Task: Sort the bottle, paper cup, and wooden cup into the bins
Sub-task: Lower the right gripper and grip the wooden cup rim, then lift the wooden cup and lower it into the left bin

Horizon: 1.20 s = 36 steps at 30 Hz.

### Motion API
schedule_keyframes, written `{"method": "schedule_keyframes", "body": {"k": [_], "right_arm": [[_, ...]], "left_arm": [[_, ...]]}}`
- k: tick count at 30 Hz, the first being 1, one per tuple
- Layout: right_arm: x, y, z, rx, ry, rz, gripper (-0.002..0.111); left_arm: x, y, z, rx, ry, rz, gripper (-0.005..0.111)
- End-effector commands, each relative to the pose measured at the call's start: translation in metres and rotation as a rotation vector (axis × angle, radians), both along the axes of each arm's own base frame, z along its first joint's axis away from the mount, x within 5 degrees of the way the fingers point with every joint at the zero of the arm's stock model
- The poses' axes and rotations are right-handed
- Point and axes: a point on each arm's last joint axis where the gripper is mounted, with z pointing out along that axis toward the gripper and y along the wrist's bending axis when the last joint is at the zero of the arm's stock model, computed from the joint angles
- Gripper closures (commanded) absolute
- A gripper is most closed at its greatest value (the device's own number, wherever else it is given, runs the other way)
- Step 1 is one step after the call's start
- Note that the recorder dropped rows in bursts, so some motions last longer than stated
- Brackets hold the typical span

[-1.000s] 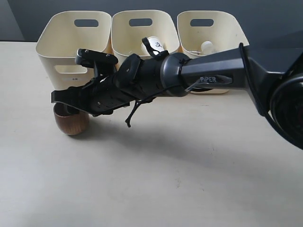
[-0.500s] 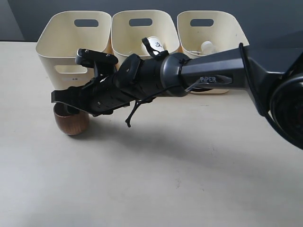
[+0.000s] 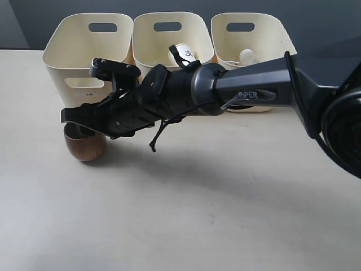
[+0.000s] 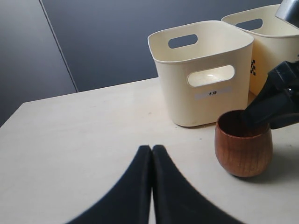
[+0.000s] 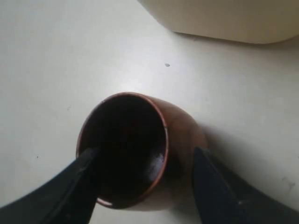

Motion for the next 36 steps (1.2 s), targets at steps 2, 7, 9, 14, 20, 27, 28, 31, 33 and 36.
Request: {"method": "schedule_keyframes", "body": {"k": [2, 7, 9, 14, 20, 27, 28, 31, 33, 36], "right_arm": [[0.000, 0.001, 0.002, 0.002, -0.008, 0.003, 0.053], [0.000, 0.001, 0.002, 0.002, -0.008, 0.003, 0.053], [0.000, 0.001, -0.002, -0.003, -0.003, 0.003, 0.053], [0.001, 0.002, -0.014, -0.010, 0.025, -0.013, 0.053], [0.001, 0.002, -0.019, -0.018, 0.032, -0.013, 0.053], [0.001, 0.002, -0.020, -0.021, 0.032, -0.012, 0.079], [0.001, 0.002, -0.020, -0.021, 0.032, -0.012, 0.090], [0.001, 0.002, -0.020, -0.021, 0.032, -0.012, 0.108], [0.001, 0.002, -0.020, -0.021, 0.034, -0.010, 0.108], [0.001, 0.002, -0.014, -0.012, 0.027, -0.008, 0.108]], "left_arm": [[0.000, 0.000, 0.000, -0.007, -0.004, -0.003, 0.107], [0.000, 0.000, 0.000, -0.007, -0.004, -0.003, 0.107], [0.000, 0.000, 0.000, -0.007, -0.004, -0.003, 0.107], [0.000, 0.000, 0.000, -0.007, -0.004, -0.003, 0.107], [0.000, 0.000, 0.000, -0.007, -0.004, -0.003, 0.107], [0.000, 0.000, 0.000, -0.007, -0.004, -0.003, 0.107], [0.000, 0.000, 0.000, -0.007, -0.004, -0.003, 0.107], [0.000, 0.000, 0.000, -0.007, -0.004, -0.003, 0.107], [0.000, 0.000, 0.000, -0.007, -0.004, -0.003, 0.107], [0.000, 0.000, 0.000, -0.007, -0.004, -0.003, 0.107]]}}
